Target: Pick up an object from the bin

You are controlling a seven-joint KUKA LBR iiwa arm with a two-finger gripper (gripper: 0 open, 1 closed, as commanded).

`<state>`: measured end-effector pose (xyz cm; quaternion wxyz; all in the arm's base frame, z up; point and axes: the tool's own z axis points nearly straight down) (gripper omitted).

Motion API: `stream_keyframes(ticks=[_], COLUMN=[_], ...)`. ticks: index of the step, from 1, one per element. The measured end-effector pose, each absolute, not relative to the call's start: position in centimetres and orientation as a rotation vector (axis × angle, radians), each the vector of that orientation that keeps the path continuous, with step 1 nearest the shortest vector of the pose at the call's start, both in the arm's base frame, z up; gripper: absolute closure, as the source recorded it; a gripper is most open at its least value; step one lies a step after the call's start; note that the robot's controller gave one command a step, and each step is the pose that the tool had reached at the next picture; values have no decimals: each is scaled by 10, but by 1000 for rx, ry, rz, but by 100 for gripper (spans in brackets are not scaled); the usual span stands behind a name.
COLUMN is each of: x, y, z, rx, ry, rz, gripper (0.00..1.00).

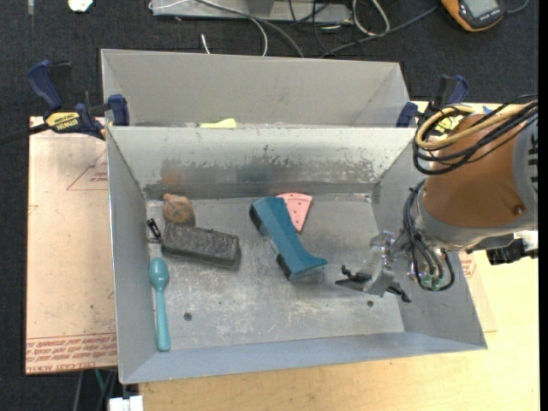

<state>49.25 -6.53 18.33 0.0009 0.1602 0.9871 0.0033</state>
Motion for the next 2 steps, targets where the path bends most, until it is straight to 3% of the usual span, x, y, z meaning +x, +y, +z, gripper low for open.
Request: stream_keyframes(ticks=[2], x=[494], y=[-65], z=[231], rx=[497], ry=[3096], rz=[12], gripper=[100])
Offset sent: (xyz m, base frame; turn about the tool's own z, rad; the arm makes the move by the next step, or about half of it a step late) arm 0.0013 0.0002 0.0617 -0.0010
